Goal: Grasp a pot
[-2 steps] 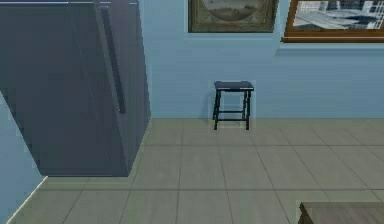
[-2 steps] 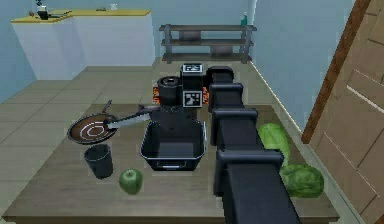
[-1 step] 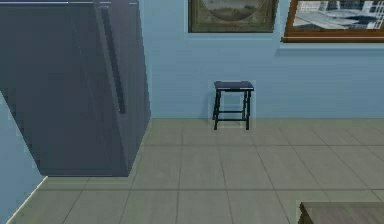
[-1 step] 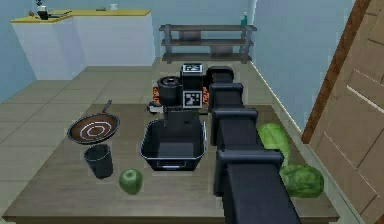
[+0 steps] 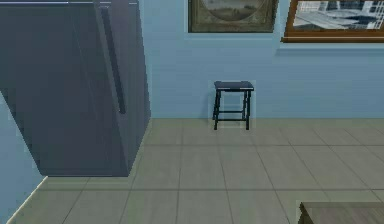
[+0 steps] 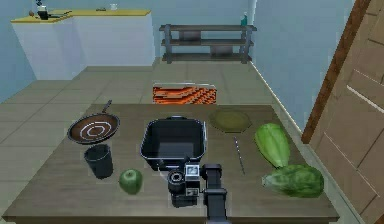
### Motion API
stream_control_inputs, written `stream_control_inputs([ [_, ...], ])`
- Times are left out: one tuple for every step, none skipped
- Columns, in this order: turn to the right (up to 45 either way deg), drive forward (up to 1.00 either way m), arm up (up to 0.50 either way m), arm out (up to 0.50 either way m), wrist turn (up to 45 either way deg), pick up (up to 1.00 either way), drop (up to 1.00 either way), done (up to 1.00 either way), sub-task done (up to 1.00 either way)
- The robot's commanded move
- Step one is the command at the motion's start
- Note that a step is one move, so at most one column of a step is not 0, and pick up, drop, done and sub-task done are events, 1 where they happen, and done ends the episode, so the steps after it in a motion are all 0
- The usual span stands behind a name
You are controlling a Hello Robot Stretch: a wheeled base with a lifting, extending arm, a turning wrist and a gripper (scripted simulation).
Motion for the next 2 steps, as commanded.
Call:
stream_control_inputs([
  [0.0,0.00,0.00,0.00,0.0,1.00,0.00,0.00,0.00],
  [0.0,0.00,0.10,0.00,0.0,0.00,0.00,0.00,0.00],
])
